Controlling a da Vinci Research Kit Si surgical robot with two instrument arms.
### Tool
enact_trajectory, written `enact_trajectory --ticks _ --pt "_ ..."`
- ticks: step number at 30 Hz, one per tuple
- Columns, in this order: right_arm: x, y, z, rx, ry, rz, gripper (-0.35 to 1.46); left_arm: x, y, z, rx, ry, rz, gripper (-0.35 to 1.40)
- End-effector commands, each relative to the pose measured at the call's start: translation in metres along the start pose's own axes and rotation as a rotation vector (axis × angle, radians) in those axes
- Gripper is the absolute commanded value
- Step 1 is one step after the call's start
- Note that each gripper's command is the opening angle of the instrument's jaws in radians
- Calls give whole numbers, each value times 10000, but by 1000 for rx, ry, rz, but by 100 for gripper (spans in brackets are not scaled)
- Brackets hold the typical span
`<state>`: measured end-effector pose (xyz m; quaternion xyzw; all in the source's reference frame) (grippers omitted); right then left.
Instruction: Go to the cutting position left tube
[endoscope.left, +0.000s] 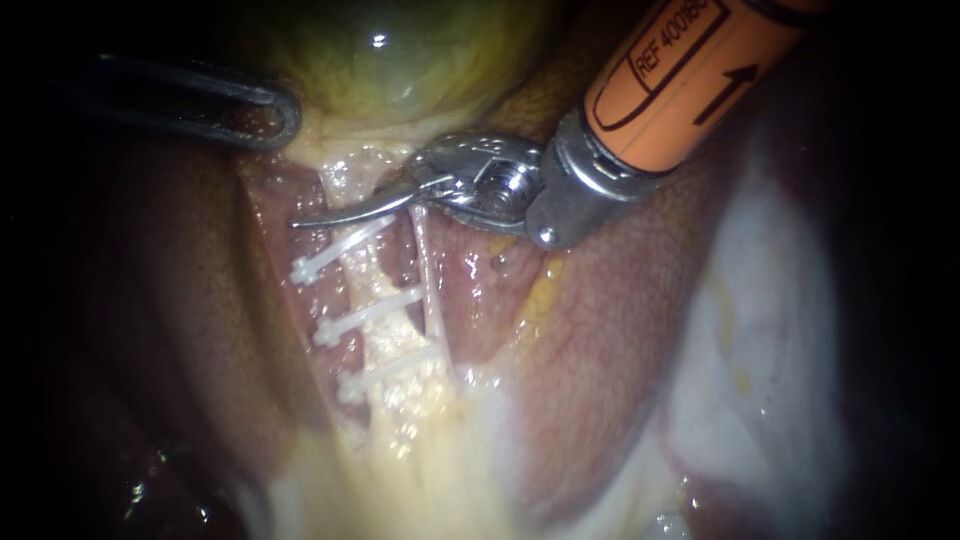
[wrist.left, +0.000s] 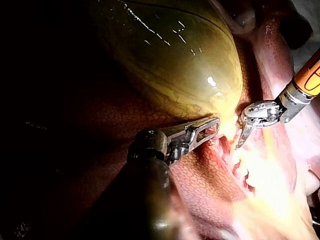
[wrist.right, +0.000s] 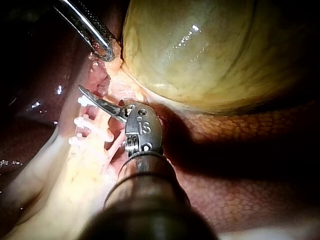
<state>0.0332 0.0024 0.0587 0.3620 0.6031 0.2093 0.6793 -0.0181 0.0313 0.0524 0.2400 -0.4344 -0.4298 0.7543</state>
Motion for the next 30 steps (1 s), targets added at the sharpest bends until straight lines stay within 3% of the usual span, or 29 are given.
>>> enact_trajectory --ticks 1,14,25,30 --pt "0 0 0 2 0 0 126 0 0 0 -1 0 0 -35" --pt "-25 -18 0 105 -31 -25 126 -1 -1 -3 0 0 0 -35" --pt "-50 -37 9 187 -63 13 126 -1 -1 -3 0 0 -1 -35" --pt "-54 -40 13 200 -70 26 126 -1 -1 -3 0 0 -1 -35"
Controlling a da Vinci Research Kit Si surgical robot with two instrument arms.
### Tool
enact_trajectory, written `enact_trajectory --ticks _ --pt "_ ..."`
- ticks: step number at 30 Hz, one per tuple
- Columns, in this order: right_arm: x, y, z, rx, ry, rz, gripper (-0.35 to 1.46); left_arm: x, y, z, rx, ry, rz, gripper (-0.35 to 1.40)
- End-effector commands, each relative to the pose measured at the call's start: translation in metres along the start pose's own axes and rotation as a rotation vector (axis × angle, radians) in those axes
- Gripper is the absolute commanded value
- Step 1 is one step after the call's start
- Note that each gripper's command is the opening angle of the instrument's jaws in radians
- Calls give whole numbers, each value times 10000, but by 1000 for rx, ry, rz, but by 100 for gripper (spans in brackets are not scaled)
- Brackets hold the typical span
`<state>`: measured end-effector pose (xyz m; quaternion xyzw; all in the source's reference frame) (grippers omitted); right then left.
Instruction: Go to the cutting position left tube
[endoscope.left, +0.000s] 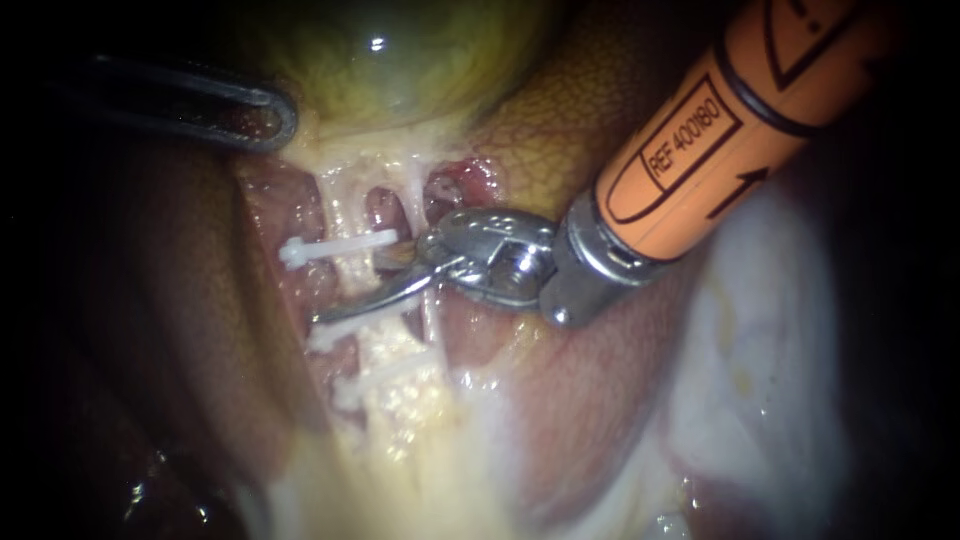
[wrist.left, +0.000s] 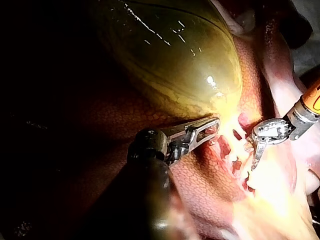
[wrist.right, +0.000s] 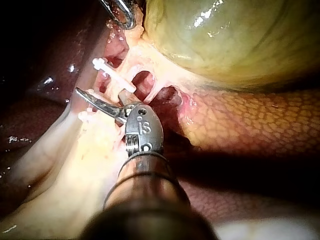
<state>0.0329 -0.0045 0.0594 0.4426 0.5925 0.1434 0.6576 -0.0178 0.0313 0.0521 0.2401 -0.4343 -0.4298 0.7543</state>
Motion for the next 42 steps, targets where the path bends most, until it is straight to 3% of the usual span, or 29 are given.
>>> enact_trajectory --ticks 1,13,19,29,33,42 --pt "0 1 0 -2 1 13 126 0 0 0 0 0 0 -35" --pt "0 2 3 31 -7 11 121 0 -1 0 0 0 -1 -35" --pt "2 -1 8 120 51 -4 114 0 -1 0 0 0 -1 -35" --pt "14 -10 25 236 87 -44 91 -1 -1 1 -1 0 -1 -35" --pt "22 -12 30 260 133 -48 89 -1 -1 1 -1 0 -1 -35" --pt "41 -15 29 266 183 -39 89 -2 -1 1 -1 0 -2 -35"
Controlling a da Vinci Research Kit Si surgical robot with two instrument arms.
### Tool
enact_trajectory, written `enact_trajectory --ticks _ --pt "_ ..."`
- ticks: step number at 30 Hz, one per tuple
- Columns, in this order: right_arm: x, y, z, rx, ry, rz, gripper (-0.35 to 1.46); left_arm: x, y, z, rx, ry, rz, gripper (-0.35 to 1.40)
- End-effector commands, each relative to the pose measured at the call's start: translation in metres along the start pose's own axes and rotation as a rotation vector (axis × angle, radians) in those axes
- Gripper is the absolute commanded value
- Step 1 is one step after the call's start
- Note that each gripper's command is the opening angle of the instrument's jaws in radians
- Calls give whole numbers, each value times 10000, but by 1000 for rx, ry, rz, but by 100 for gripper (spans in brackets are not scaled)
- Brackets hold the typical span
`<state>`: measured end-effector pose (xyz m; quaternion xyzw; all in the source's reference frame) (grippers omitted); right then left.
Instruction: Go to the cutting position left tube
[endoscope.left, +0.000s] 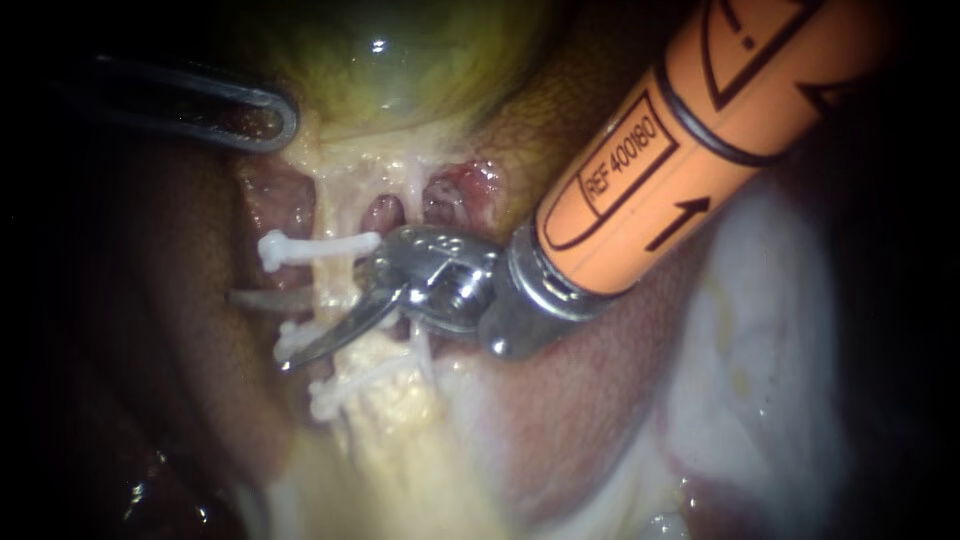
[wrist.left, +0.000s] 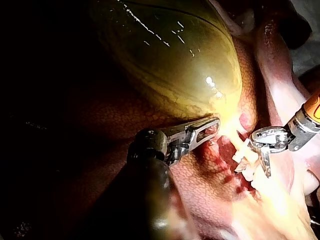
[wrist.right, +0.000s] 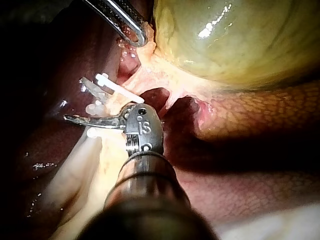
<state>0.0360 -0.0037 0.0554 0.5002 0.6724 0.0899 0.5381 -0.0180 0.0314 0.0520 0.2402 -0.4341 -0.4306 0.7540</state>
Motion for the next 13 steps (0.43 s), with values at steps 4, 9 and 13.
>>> enact_trajectory --ticks 4,9,13 --pt "0 0 0 -2 -1 0 91 0 0 0 0 0 0 -35" --pt "0 0 1 -2 -1 0 92 0 0 0 0 0 0 -35" --pt "-1 0 1 -17 3 -1 99 0 0 0 0 0 0 -35"
